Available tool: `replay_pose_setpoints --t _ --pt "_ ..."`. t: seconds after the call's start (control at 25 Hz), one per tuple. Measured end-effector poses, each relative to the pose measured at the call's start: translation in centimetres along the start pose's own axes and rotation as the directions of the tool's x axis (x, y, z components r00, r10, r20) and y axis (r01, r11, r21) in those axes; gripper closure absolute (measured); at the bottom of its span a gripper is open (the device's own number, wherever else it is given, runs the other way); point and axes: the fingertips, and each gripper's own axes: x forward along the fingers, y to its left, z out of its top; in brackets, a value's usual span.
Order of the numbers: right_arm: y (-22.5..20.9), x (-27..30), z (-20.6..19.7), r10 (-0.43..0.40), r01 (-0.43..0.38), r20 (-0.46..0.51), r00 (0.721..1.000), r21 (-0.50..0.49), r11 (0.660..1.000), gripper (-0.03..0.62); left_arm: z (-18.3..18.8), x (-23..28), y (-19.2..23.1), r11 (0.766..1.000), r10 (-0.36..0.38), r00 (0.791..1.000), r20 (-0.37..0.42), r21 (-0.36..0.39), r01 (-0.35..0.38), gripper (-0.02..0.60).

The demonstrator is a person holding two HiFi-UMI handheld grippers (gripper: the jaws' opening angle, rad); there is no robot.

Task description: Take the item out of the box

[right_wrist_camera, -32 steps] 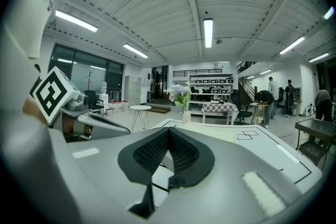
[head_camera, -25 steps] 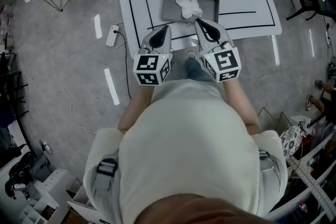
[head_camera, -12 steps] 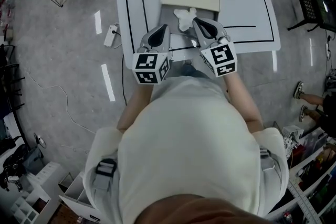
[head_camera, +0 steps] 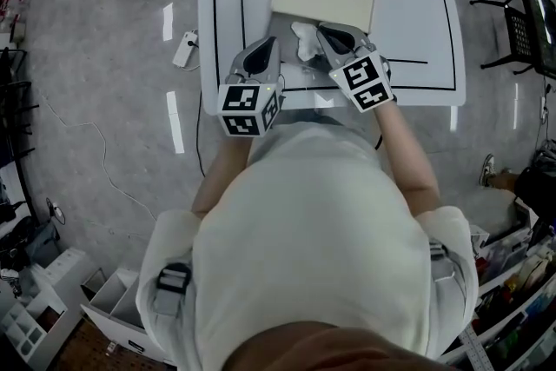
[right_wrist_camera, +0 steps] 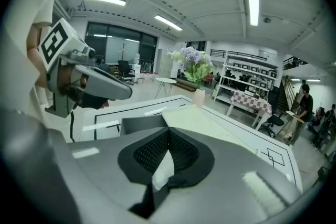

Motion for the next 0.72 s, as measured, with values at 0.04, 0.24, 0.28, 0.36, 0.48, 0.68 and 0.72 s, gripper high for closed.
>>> replay_pose_setpoints --t 0.04,0.24,0.28,0.36,0.48,0.68,0.72 --pt "0.1 0.3 -0.4 0.024 -0.024 -0.02 1.0 -0.006 1.0 0.594 0.0 0.1 0.1 1.0 0.006 1.0 0.0 -0.003 -0.006 0.581" --pt "1.1 1.7 -2.6 0.14 -0.152 -0.144 0.98 -0.075 0.986 0.592 0.1 0.5 0.5 0.999 0.033 0.999 0.001 -0.014 -0.033 0.581" --pt "1.4 2.0 -2.8 0.158 -0.175 -0.164 0.974 -0.095 0.98 0.592 0.1 0.5 0.6 0.999 0.037 0.999 0.0 -0.015 -0.037 0.581" --pt "1.9 2.3 -3.4 0.186 -0.216 -0.203 0.961 -0.134 0.967 0.592 0.0 0.5 0.6 0.999 0.043 0.999 -0.001 -0.019 -0.043 0.581" --pt "2.7 2.9 -4.5 0.234 -0.287 -0.274 0.933 -0.173 0.942 0.592 -0.1 0.4 0.7 0.998 0.053 0.999 -0.002 -0.024 -0.054 0.581" --pt "3.7 3.9 -6.0 0.3 -0.39 -0.368 0.88 -0.2 0.899 0.523 -0.3 0.0 1.2 0.996 0.082 0.997 0.003 -0.033 -0.082 0.581" --pt "3.7 4.1 -6.2 0.304 -0.402 -0.384 0.872 -0.204 0.893 0.519 -0.3 -0.2 1.4 0.995 0.089 0.996 0.004 -0.035 -0.089 0.581"
